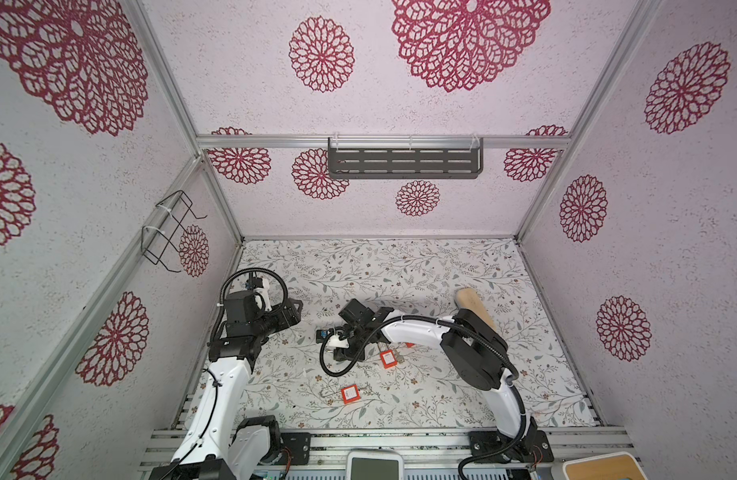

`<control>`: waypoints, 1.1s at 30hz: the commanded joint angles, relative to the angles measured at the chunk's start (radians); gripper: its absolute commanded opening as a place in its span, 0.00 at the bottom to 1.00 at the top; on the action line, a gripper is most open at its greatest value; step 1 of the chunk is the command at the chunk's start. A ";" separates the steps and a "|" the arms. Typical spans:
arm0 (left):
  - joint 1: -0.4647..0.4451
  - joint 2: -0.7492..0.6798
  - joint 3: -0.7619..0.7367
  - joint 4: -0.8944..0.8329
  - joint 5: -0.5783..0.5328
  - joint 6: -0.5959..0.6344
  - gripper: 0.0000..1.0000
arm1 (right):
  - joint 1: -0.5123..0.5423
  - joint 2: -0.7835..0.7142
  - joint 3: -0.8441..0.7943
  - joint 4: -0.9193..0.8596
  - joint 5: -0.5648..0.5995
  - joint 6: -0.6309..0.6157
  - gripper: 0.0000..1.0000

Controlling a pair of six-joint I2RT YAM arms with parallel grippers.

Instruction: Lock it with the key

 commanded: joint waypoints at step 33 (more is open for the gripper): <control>-0.347 0.058 0.006 0.262 0.482 1.145 0.58 | -0.233 -0.605 -0.116 -0.327 -0.284 -0.087 0.26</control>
